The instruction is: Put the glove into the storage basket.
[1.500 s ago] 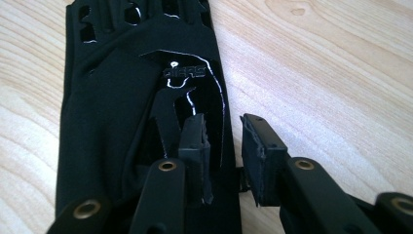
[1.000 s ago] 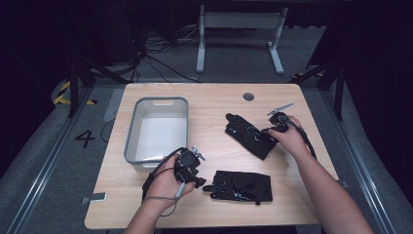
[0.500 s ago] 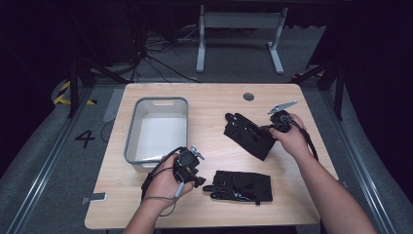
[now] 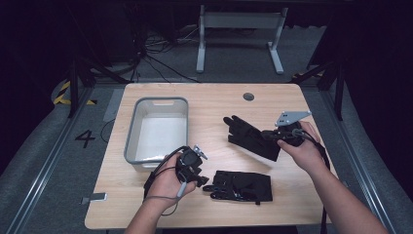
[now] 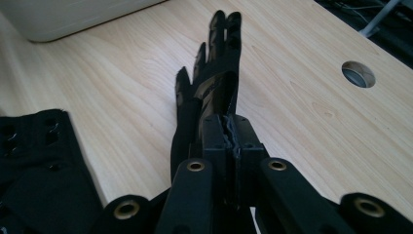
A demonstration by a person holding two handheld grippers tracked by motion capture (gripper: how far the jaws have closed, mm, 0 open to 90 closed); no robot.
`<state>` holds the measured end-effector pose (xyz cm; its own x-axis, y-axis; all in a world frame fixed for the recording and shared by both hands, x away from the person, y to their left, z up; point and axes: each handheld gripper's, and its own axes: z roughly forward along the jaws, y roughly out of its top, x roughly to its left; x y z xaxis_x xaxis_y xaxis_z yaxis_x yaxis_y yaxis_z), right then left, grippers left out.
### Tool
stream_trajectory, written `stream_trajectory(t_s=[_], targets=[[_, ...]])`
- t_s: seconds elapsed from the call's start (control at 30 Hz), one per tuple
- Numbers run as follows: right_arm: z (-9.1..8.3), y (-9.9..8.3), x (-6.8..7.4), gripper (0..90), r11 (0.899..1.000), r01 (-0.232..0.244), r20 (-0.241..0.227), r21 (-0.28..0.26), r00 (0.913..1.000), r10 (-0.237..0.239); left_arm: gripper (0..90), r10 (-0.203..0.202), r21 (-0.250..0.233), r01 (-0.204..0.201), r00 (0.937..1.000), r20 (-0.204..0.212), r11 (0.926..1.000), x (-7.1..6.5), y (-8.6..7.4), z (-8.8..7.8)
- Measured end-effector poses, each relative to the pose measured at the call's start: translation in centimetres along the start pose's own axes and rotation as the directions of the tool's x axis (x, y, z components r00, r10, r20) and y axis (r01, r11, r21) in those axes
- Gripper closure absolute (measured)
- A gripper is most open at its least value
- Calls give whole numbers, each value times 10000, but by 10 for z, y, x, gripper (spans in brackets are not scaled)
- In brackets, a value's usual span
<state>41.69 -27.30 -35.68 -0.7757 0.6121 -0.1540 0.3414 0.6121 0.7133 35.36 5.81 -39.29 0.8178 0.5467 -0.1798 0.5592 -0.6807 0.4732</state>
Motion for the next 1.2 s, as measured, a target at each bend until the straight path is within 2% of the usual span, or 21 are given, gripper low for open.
stream_trajectory(t_s=[0.2, 0.43, 0.47, 0.73, 1.03, 1.13, 1.17, 1.2], targets=[[-9, -6, 11, 873, 9996, 257, 7, -78, 9997, -257, 558, 18, -44, -18, 10000, -6, 10000, -1, 0, -1], [-10, -12, 23, 872, 9986, 529, -55, 59, 9986, -529, 564, 93, -192, -94, 9999, -46, 9998, -3, 1, -3], [-10, -13, 28, 872, 9982, 602, -205, 44, 9980, -601, 565, 90, -197, -91, 9999, -50, 9998, -3, 1, -3], [-13, -16, 49, 870, 9935, 1138, -525, 2, 9921, -1137, 566, 136, -223, -137, 9999, -24, 9997, -3, 1, -4], [-18, -24, 69, 866, 9911, 1328, -1029, -4, 9859, -1321, 566, 58, -281, -57, 10000, 29, 9996, -3, 0, -5], [-20, -27, 81, 862, 9896, 1441, -1352, 24, 9805, -1425, 565, 65, -264, -64, 10000, 49, 9996, -3, 0, -5], [-20, -27, 81, 862, 9896, 1441, -1352, 24, 9805, -1425, 565, 65, -264, -64, 10000, 49, 9996, -3, 0, -5], [-20, -30, 89, 859, 9883, 1521, -1549, 121, 9767, -1485, 566, 38, -240, -38, 10000, 10, 9997, -3, 0, -5]])
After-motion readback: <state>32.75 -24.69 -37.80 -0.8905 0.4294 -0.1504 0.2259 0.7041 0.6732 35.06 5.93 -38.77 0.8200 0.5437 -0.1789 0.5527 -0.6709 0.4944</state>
